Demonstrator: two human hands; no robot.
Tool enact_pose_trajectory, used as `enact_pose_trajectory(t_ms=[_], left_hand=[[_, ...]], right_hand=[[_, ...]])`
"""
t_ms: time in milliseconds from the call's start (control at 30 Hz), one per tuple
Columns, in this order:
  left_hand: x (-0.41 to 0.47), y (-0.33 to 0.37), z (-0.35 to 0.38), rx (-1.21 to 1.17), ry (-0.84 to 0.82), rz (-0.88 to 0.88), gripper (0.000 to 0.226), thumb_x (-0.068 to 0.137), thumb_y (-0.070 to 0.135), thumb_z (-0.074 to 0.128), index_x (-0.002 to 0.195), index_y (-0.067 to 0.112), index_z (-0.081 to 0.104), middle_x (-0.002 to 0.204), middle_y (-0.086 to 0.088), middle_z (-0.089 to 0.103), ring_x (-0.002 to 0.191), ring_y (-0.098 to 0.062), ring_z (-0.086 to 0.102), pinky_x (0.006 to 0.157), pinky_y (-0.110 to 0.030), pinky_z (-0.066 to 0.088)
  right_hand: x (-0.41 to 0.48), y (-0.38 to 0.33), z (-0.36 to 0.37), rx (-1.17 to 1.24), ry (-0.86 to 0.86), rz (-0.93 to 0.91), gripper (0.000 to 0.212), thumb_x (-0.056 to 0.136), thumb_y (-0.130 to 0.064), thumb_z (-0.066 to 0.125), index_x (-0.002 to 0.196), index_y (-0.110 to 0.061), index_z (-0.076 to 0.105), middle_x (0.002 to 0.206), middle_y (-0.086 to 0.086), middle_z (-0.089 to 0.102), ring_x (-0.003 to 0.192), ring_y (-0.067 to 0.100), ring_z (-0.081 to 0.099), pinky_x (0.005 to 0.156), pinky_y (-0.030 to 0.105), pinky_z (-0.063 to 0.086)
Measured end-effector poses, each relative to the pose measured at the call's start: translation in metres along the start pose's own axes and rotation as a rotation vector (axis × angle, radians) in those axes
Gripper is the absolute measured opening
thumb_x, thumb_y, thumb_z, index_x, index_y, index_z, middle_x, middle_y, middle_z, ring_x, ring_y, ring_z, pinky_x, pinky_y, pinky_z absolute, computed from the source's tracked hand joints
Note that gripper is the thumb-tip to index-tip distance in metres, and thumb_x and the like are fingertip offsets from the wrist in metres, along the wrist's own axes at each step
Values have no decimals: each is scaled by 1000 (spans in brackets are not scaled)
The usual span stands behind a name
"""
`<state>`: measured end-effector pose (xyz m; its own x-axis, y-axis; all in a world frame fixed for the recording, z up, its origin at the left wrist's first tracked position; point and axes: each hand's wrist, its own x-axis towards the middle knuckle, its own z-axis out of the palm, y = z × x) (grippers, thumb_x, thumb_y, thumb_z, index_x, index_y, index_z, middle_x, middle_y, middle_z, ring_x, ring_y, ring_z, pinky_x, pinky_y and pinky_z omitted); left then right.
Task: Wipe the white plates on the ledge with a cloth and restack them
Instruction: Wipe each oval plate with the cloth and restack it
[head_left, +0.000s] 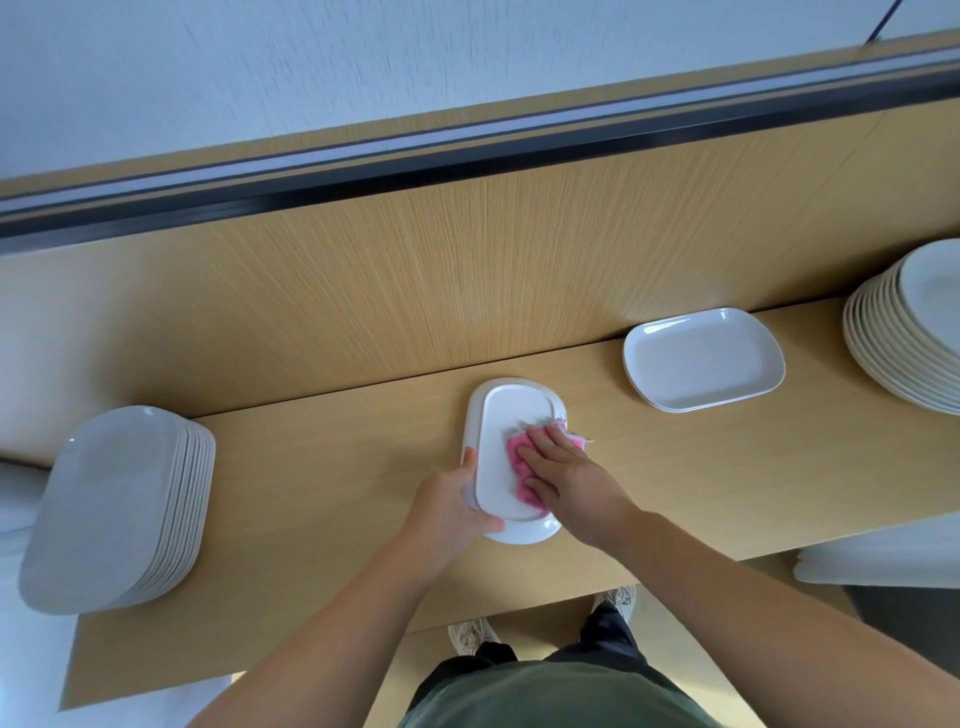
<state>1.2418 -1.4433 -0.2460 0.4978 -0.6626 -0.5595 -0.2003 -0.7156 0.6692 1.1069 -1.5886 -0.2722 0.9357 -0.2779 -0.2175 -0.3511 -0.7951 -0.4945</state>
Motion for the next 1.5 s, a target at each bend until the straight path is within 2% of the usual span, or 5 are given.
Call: enact_pose_trajectory(t_ms=[233, 633, 933, 1267, 1500], left_hand=[[0, 1, 1, -54, -42, -32, 106, 67, 14, 85, 152, 15, 22, 122, 5, 56, 111, -10, 54, 89, -16, 45], [6, 1, -1, -24, -59, -19, 108, 66, 16, 87, 152, 15, 22, 138, 6, 50, 119, -3, 47, 87, -7, 35], [8, 1, -5, -17, -34, 5, 107, 62, 15, 89, 150, 14, 28, 136, 5, 53, 117, -4, 51, 89, -10, 39], [9, 6, -9, 34, -34, 33, 107, 64, 16, 88, 151, 11, 26, 71, -4, 52, 79, -6, 49, 73, -22, 45], [7, 5, -11, 46, -17, 53, 105, 62, 14, 89, 149, 15, 32, 127, 8, 59, 94, -5, 56, 68, -14, 46]], right_hand=[[41, 7, -16, -148, 11, -45, 53, 90, -29, 39, 122, 7, 61, 121, 19, 64, 119, 43, 55, 100, 54, 44], [49, 4, -24, -202, -199, -6, 88, 79, -61, -6, 155, -17, -6, 162, 1, -13, 148, 26, -18, 118, 43, -12], [27, 5, -20, -238, -291, -186, 76, 86, -48, 12, 155, -19, -5, 162, 0, -14, 146, 23, -22, 114, 38, -18], [-4, -2, -5, -117, -278, -358, 52, 105, -22, 34, 155, -25, 21, 162, -11, 10, 149, 13, -9, 115, 28, -18], [-15, 8, -18, -56, -290, -390, 48, 103, -16, 40, 150, -24, 34, 158, -11, 26, 149, 10, 1, 120, 30, -6]])
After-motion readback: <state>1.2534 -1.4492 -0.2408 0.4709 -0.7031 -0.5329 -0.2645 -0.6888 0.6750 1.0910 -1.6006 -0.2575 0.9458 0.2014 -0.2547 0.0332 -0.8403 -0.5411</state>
